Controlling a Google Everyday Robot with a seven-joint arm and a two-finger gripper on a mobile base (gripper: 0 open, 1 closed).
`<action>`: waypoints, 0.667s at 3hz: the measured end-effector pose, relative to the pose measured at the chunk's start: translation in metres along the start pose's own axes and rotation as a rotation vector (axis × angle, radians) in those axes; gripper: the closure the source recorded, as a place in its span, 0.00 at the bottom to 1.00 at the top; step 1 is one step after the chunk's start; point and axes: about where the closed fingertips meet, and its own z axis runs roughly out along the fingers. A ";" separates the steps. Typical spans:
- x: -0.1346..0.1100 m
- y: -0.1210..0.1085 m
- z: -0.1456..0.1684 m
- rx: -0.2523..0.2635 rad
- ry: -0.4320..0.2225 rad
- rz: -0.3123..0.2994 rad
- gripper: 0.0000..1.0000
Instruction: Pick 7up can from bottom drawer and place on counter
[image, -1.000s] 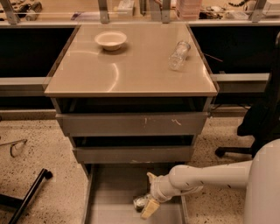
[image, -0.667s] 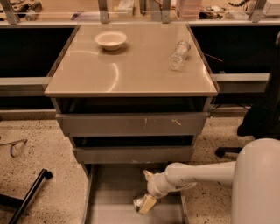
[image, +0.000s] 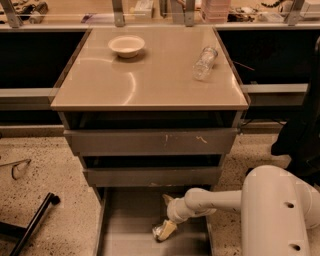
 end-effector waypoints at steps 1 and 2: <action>0.002 0.001 0.003 -0.001 0.006 0.001 0.00; 0.020 0.000 0.022 -0.013 0.019 0.033 0.00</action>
Offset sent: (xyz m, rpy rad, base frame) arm 0.0067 -0.0125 -0.0740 -0.0329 0.0822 -0.0575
